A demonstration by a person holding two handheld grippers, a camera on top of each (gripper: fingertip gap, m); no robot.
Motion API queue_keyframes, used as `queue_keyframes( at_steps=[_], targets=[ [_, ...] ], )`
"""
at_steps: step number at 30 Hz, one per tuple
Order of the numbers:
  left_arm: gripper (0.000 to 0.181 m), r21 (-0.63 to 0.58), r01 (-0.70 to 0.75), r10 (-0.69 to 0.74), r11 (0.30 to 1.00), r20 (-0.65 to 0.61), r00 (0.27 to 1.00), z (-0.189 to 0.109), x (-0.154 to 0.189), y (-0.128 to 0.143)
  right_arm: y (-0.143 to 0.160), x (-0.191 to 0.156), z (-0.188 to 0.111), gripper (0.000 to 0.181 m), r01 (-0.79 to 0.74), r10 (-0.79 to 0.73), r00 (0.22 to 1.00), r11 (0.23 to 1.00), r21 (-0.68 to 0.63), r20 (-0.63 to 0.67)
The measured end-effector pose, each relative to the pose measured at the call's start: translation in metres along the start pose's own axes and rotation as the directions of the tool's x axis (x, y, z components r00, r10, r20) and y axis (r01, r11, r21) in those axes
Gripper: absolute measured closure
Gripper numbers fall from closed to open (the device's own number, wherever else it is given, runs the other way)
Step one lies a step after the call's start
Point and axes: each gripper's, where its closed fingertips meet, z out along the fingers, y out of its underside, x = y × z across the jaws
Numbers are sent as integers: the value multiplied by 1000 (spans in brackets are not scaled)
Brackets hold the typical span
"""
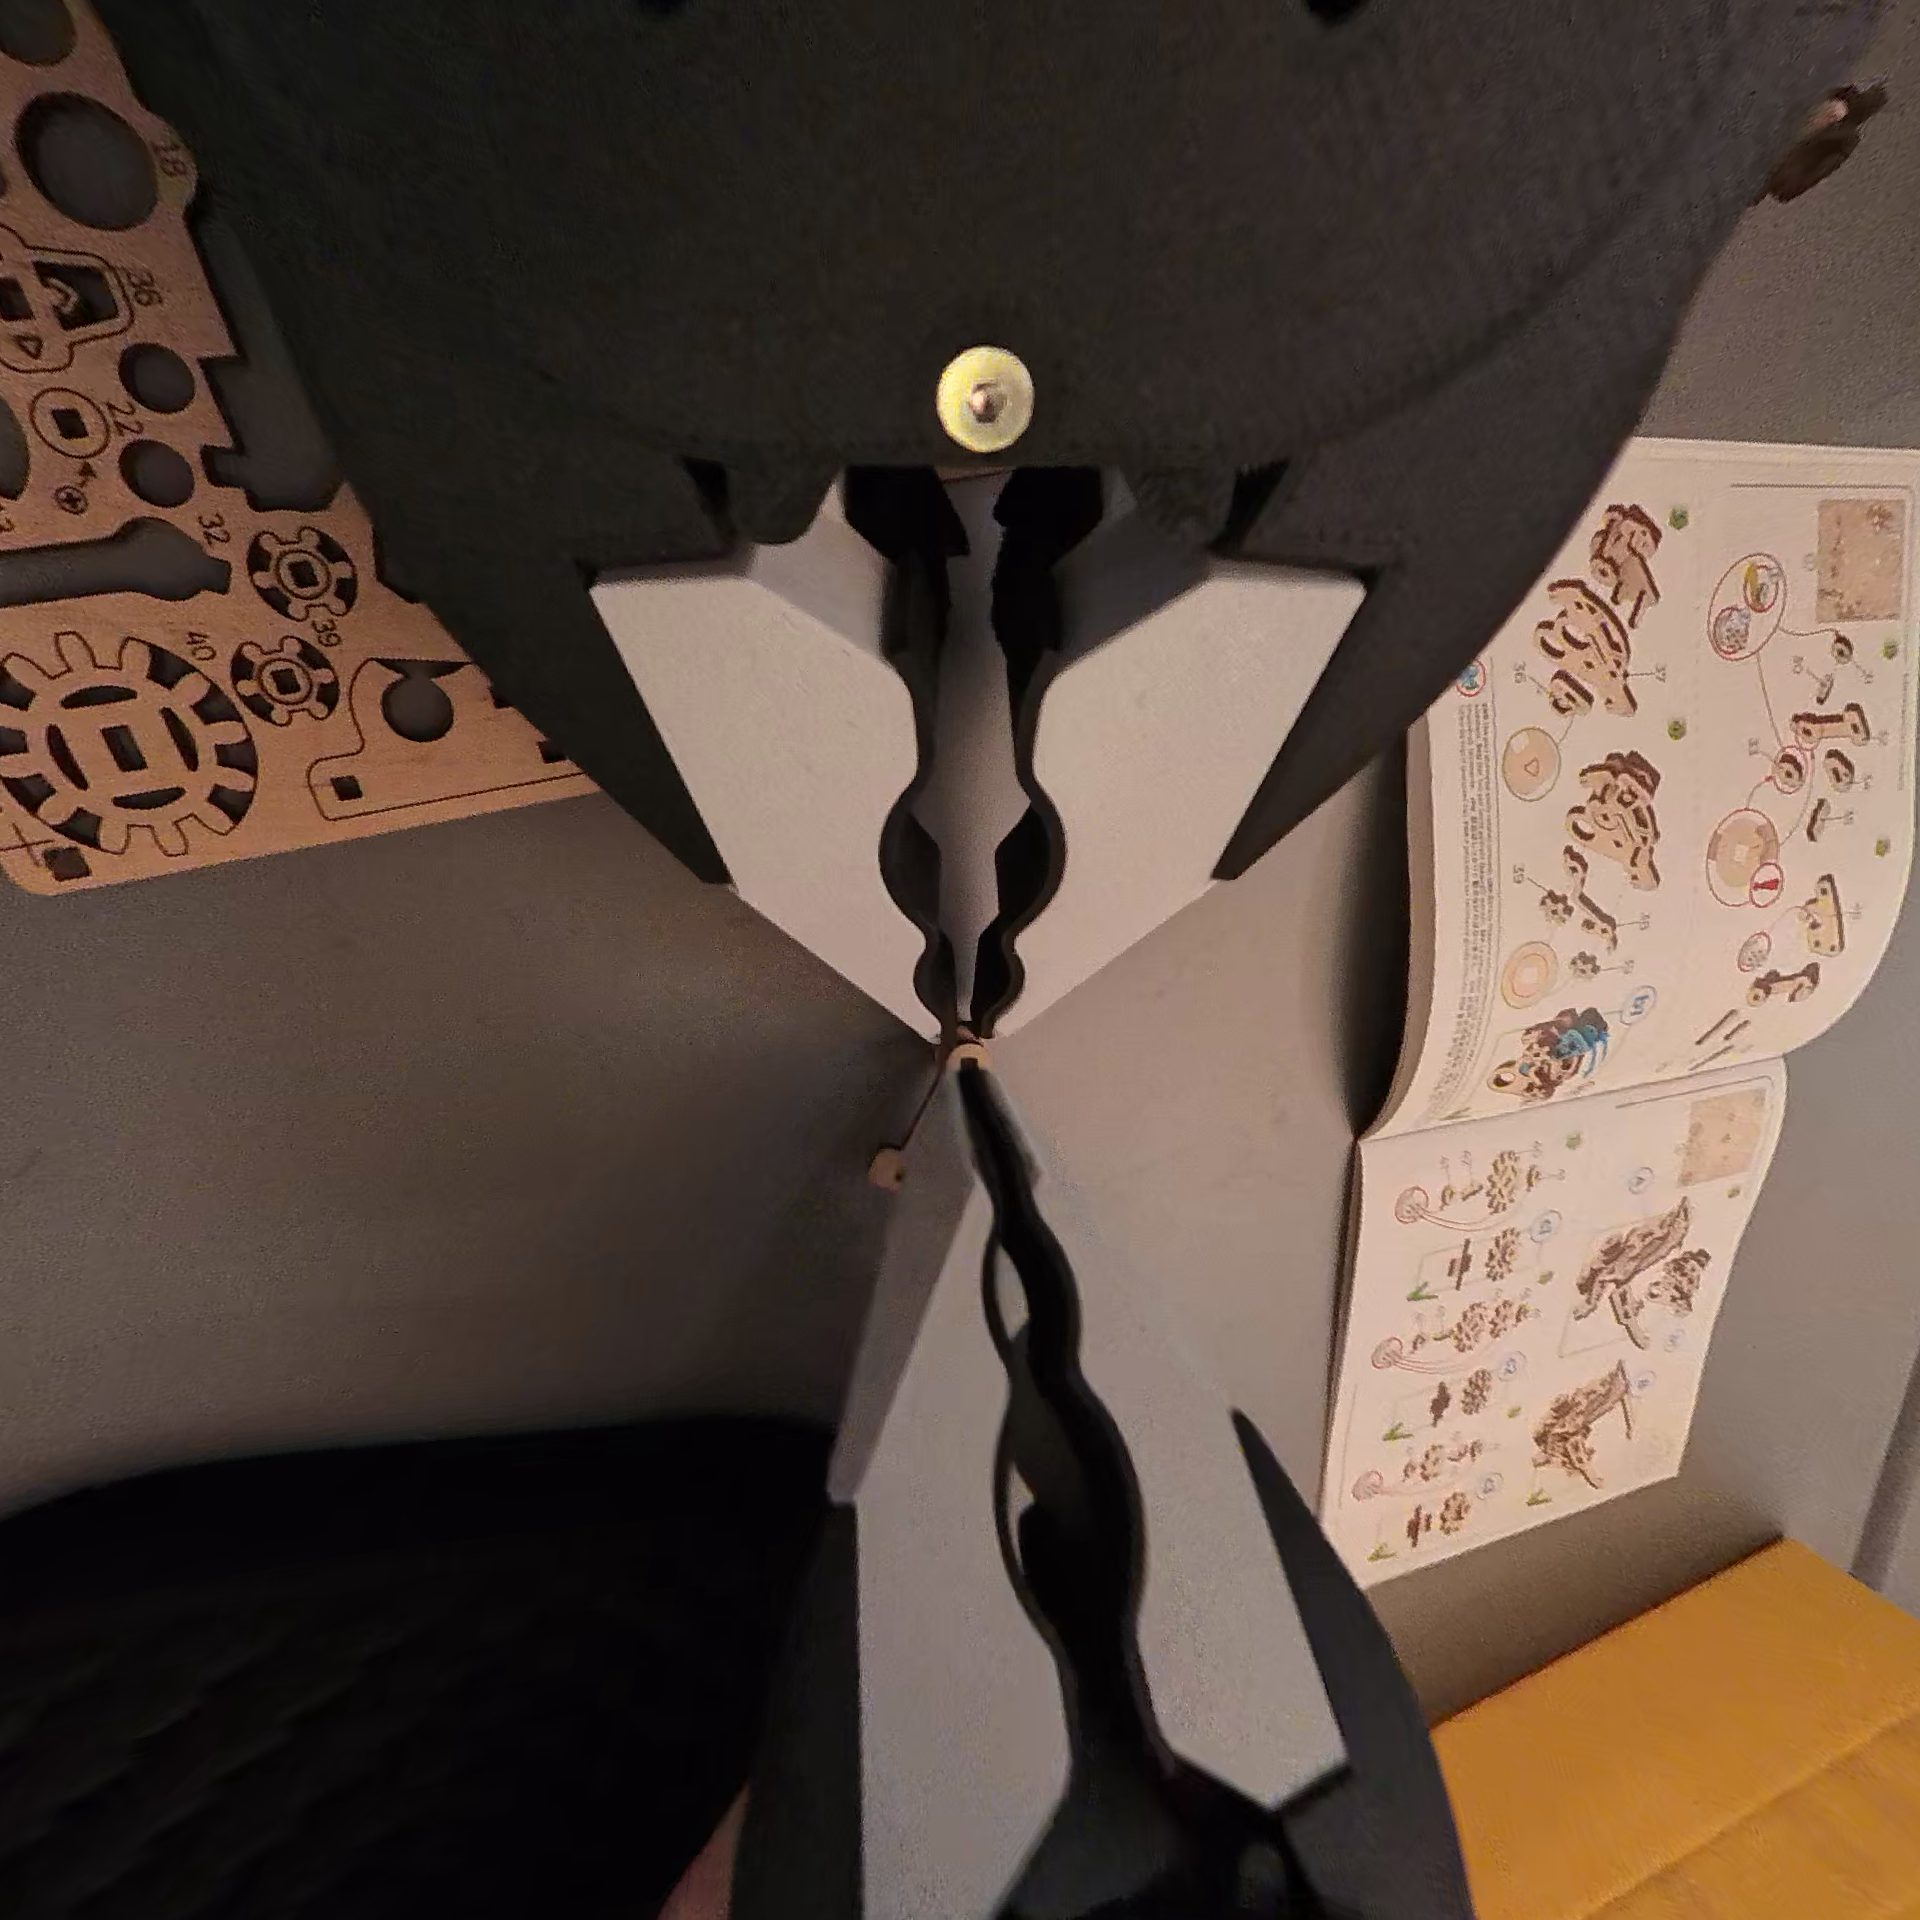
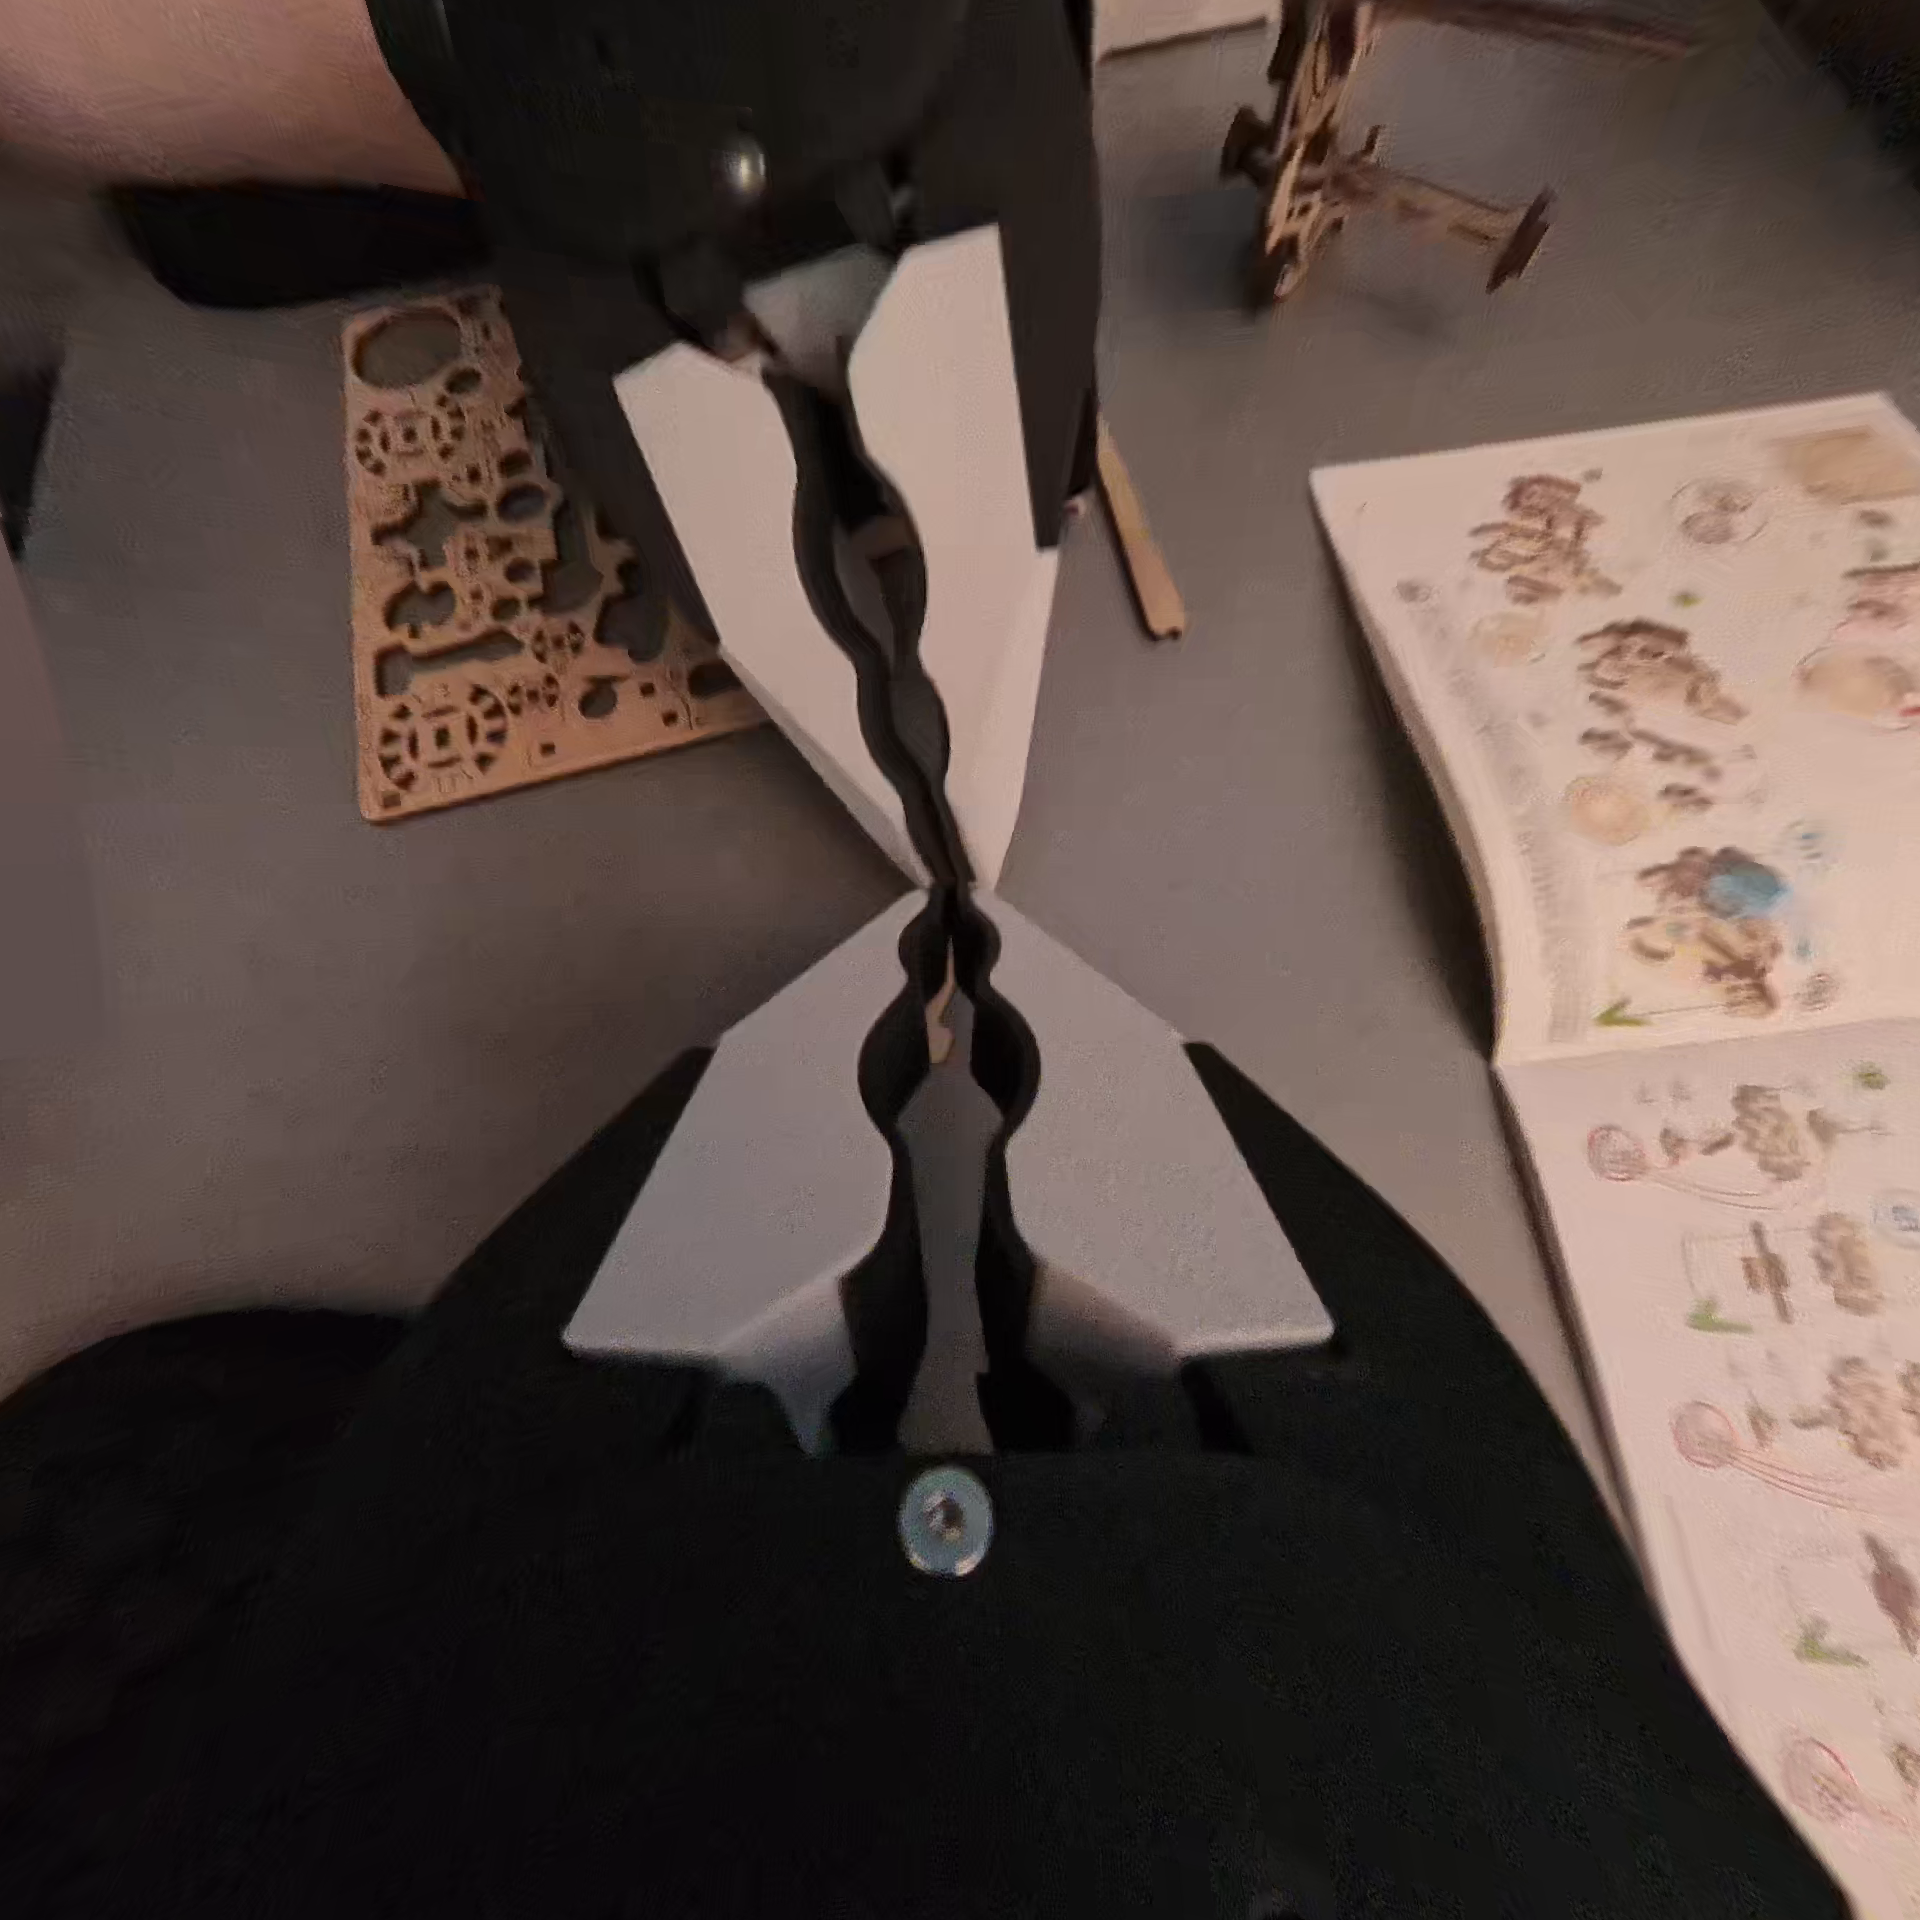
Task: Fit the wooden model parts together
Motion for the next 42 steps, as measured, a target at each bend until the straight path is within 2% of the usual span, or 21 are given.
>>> queue_keyframes(
  at_steps=[3,5,8,11,14,15,16,18,20,22,24,27,28,29,32,33,34,36,38,40,42],
  targets=[
    [180,-1,-8,8,1000,-1,1000,1,1,0,-21,2,-11,181,81,-76,995,994,74,-70],
    [180,-7,-7,7,1000,-4,1000,1,1,0,6,3,5,181,30,-31,999,999,-41,-23],
    [180,-5,-2,2,1000,-1,1000,0,0,0,-17,4,-11,181,70,-66,995,995,64,-70],
    [180,-7,2,-2,1000,-5,1000,0,1,1,1,3,2,181,46,-46,998,999,2,-34],
    [180,-8,-2,2,1000,-4,1000,0,1,1,-22,4,-14,181,91,-84,993,992,89,-81],
    [180,-6,-2,2,1000,-4,1000,0,1,1,-17,3,-11,181,98,-92,992,992,75,-83],
    [180,-5,2,-2,1000,-7,1000,1,1,0,4,3,1,181,56,-57,998,998,-24,-39],
    [180,-5,8,-8,1000,-9,1000,0,0,0,-4,6,-6,181,14,-13,1000,1000,24,-25],
    [180,-7,6,-6,1000,-8,1000,0,0,1,-27,3,-17,181,98,-89,993,988,119,-83],
    [180,-5,13,-13,1000,-12,1000,0,0,1,0,4,-1,181,78,-78,995,997,-14,-56],
    [180,-5,21,-21,1000,-16,1000,0,0,0,-2,7,-4,181,21,-20,999,1000,16,-39],
    [180,-7,25,-25,1000,-20,999,0,0,1,-17,0,-9,181,121,-115,990,990,70,-76],
    [180,-7,28,-28,1000,-21,999,0,0,1,1,1,1,181,99,-100,994,995,-15,-55],
    [180,-11,28,-28,1000,-22,999,0,0,1,2,-1,4,181,65,-65,997,998,-6,-30],
    [180,-9,31,-31,999,-20,999,0,0,1,-25,-2,-12,181,143,-135,986,986,86,-95],
    [180,-8,32,-32,999,-21,999,0,0,1,-23,-2,-11,181,156,-147,984,984,85,-102],
    [180,-8,35,-36,999,-23,999,0,0,1,-3,2,0,181,122,-122,989,993,-9,-81],
    [180,-8,41,-41,999,-24,999,0,-1,0,-4,5,-3,181,33,-32,998,999,23,-47],
    [180,-10,51,-51,999,-31,998,0,0,1,-22,3,-13,181,105,-97,991,991,85,-96],
    [180,-9,54,-54,999,-33,998,0,-1,1,-5,2,-1,181,111,-111,990,994,4,-82],
    [180,-12,54,-54,998,-32,998,0,-1,1,-3,3,-2,181,42,-41,998,999,13,-48]
  ],
)
